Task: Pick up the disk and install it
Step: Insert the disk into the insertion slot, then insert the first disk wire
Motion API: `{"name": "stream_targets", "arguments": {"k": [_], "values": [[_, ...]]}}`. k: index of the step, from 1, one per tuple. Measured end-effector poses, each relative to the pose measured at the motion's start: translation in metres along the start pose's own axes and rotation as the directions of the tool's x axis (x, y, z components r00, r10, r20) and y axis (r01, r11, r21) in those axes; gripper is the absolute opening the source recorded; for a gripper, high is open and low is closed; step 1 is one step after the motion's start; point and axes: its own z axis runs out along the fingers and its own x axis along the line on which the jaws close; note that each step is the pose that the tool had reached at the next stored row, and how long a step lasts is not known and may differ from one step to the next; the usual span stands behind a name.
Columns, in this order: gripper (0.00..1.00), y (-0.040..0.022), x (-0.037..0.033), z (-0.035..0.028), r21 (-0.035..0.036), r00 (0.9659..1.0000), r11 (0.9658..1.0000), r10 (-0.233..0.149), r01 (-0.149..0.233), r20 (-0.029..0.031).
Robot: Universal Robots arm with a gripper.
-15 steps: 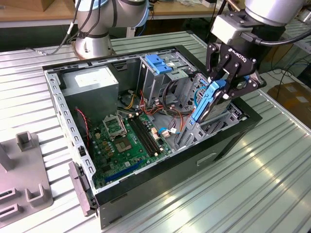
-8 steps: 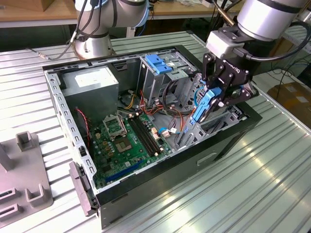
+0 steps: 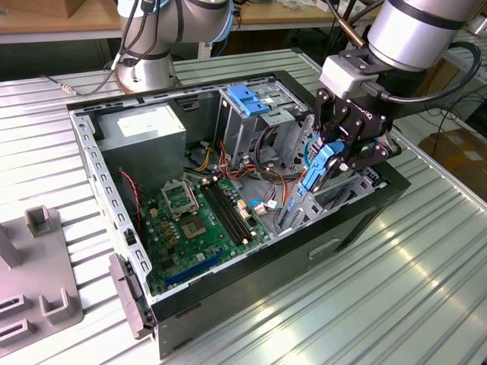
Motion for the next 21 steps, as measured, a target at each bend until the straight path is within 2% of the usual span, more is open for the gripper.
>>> {"name": "stream_targets", "arguments": {"k": [2,3,7,8,9,10,11,21], "values": [[0.38,0.0,0.0,0.0,0.0001,1.0,1.0,0.0,0.0,-0.0002],[0.44,0.0,0.0,0.0,0.0,1.0,1.0,0.0,0.0,-0.0002],[0.43,0.0,0.0,0.0,0.0,1.0,1.0,0.0,0.0,-0.0006],[0.3,0.0,0.0,0.0,0.0,1.0,1.0,0.0,0.0,-0.0007],[0.3,0.0,0.0,0.0,0.0,1.0,1.0,0.0,0.0,-0.0008],[0.24,0.0,0.0,0.0,0.0,1.0,1.0,0.0,0.0,-0.0008],[0.12,0.0,0.0,0.0,0.0,1.0,1.0,0.0,0.0,-0.0008],[0.1,0.0,0.0,0.0005,0.0,1.0,1.0,0.0,0.0,-0.0008]]}}
